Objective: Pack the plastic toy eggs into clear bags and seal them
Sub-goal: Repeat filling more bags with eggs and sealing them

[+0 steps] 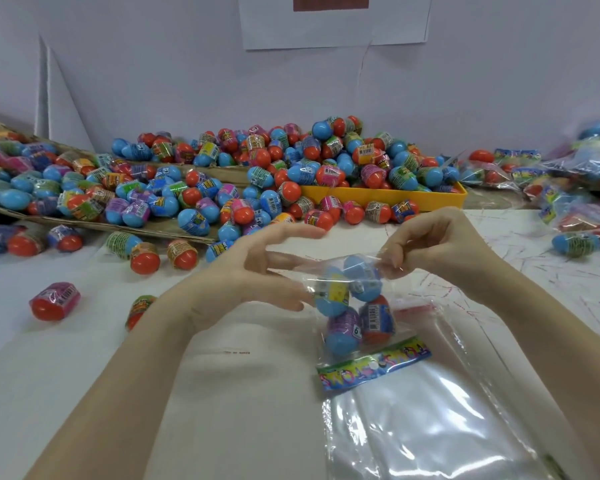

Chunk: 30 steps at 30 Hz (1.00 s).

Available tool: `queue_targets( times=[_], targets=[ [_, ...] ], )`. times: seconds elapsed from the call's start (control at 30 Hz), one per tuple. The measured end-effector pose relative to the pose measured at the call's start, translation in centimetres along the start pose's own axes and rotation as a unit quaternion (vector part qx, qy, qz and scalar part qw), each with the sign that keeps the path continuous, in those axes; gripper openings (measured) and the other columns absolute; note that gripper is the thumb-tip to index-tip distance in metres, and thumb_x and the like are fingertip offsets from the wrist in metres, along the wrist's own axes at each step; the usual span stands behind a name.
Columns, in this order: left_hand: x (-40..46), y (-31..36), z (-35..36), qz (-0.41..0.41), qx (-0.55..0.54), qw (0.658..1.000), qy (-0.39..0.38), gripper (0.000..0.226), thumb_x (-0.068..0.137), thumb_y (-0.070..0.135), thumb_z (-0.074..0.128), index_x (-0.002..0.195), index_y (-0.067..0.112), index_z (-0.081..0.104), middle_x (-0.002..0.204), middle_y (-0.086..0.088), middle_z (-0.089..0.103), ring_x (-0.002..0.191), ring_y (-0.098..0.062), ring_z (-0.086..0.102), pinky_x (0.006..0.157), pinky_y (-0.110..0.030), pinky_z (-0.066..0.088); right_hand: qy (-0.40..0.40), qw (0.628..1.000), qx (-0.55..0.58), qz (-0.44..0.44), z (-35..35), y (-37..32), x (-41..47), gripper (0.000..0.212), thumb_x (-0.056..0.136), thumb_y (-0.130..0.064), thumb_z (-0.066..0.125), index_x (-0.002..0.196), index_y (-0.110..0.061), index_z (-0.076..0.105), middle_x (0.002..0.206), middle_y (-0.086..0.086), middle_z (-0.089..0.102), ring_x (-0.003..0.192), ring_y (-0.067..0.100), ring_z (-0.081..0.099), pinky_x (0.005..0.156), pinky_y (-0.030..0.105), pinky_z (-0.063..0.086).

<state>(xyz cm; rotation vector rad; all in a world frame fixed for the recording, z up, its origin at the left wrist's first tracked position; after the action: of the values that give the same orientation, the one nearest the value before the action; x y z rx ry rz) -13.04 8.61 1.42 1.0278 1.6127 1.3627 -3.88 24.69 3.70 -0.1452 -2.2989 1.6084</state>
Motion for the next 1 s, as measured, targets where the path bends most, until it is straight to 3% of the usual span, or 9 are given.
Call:
queue_targets(
  times=[0.1, 0.2, 0.3, 0.4, 0.47, 0.6, 0.67, 0.77, 1.0],
  targets=[
    [0.3, -0.1, -0.8, -0.042, -0.060, 0.994, 0.084, 0.007, 0.081, 0.022, 0.063, 0.088, 0.020, 0.066, 0.071, -0.005, 0.073, 0.057, -0.026, 0.070, 0.047, -0.025, 0.055, 0.002, 1.000, -0.006, -0.002, 0.1, 0.0, 0.0, 0.047, 0.064, 0.033, 0.047, 0.044, -0.008, 0.062, 0.051, 0.004, 0.064, 0.053, 0.012, 0.065, 0.050, 0.018, 0.053],
    [0.3, -0.3, -0.7, -0.023, -0.003, 0.998, 0.059, 0.013, 0.058, 0.021, 0.075, 0.071, 0.020, 0.074, 0.072, -0.006, 0.071, 0.059, -0.026, 0.070, 0.049, -0.021, 0.053, 0.006, 1.000, -0.006, 0.000, 0.0, 0.0, 0.1, 0.044, 0.064, 0.032, 0.048, 0.045, -0.005, 0.061, 0.050, 0.003, 0.063, 0.052, 0.011, 0.065, 0.049, 0.017, 0.052],
    [-0.5, -0.1, -0.8, -0.020, -0.010, 0.999, 0.027, 0.028, 0.061, 0.008, 0.061, 0.080, 0.022, 0.075, 0.078, -0.003, 0.072, 0.072, -0.027, 0.071, 0.057, -0.021, 0.054, 0.009, 1.000, 0.007, 0.006, -0.1, 0.2, 0.0, 0.043, 0.066, 0.032, 0.047, 0.047, -0.003, 0.060, 0.050, 0.004, 0.063, 0.051, 0.012, 0.065, 0.048, 0.016, 0.051],
    [-0.3, -0.1, -0.9, -0.012, 0.042, 0.998, 0.043, 0.026, 0.062, 0.008, 0.073, 0.085, 0.023, 0.073, 0.074, -0.004, 0.073, 0.072, -0.023, 0.071, 0.058, -0.018, 0.053, 0.009, 1.000, 0.010, 0.010, -0.2, 0.3, 0.0, 0.043, 0.067, 0.032, 0.048, 0.046, -0.004, 0.061, 0.050, 0.005, 0.063, 0.051, 0.012, 0.064, 0.048, 0.017, 0.051],
    [-0.2, 0.2, -0.9, 0.005, 0.074, 0.994, 0.078, 0.024, 0.065, 0.006, 0.080, 0.081, 0.023, 0.072, 0.070, -0.005, 0.073, 0.067, -0.017, 0.071, 0.055, -0.016, 0.051, 0.004, 1.000, 0.006, 0.012, -0.1, 0.3, 0.0, 0.042, 0.067, 0.031, 0.048, 0.047, -0.003, 0.061, 0.051, 0.005, 0.064, 0.051, 0.012, 0.064, 0.048, 0.017, 0.051],
    [-0.3, 0.8, -1.5, 0.058, 0.053, 0.986, 0.150, 0.011, 0.065, 0.014, 0.072, 0.067, 0.024, 0.075, 0.067, -0.006, 0.073, 0.063, -0.014, 0.070, 0.052, -0.016, 0.052, 0.001, 1.000, 0.002, 0.013, -0.1, 0.2, 0.0, 0.048, 0.067, 0.031, 0.049, 0.045, -0.009, 0.064, 0.051, 0.004, 0.064, 0.051, 0.012, 0.065, 0.049, 0.017, 0.052],
    [-0.4, 0.9, -1.7, 0.074, 0.058, 0.983, 0.160, 0.025, 0.069, 0.003, 0.071, 0.065, 0.026, 0.075, 0.065, -0.004, 0.072, 0.062, -0.012, 0.070, 0.051, -0.016, 0.052, -0.004, 1.000, -0.008, 0.010, -0.1, 0.1, 0.0, 0.052, 0.067, 0.030, 0.050, 0.043, -0.013, 0.065, 0.052, 0.003, 0.065, 0.052, 0.011, 0.064, 0.049, 0.016, 0.051],
    [-0.6, 0.8, -1.8, 0.068, 0.065, 0.983, 0.160, 0.042, 0.075, -0.012, 0.062, 0.063, 0.026, 0.076, 0.064, -0.001, 0.072, 0.061, -0.010, 0.069, 0.051, -0.015, 0.051, -0.013, 1.000, -0.022, 0.013, 0.1, 0.1, 0.0, 0.050, 0.067, 0.030, 0.049, 0.045, -0.012, 0.065, 0.052, 0.001, 0.065, 0.052, 0.009, 0.063, 0.049, 0.015, 0.050],
    [-0.7, 0.9, -1.6, 0.060, 0.106, 0.985, 0.125, 0.041, 0.071, -0.018, 0.061, 0.064, 0.020, 0.076, 0.066, -0.002, 0.073, 0.063, -0.008, 0.069, 0.056, -0.013, 0.050, -0.026, 0.998, -0.057, 0.008, 0.5, -0.2, -0.1, 0.048, 0.066, 0.031, 0.050, 0.046, -0.010, 0.064, 0.055, 0.002, 0.067, 0.059, 0.013, 0.068, 0.053, 0.018, 0.053]
  ],
)
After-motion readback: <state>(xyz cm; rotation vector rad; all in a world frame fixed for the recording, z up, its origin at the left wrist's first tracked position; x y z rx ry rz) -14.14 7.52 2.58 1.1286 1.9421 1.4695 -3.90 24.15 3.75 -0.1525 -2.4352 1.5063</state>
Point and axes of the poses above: each hand's wrist, its own x-axis towards the middle knuckle, its own z-axis out of the palm, y = z × x, the point moved 6 cm from there along x, towards the middle knuckle
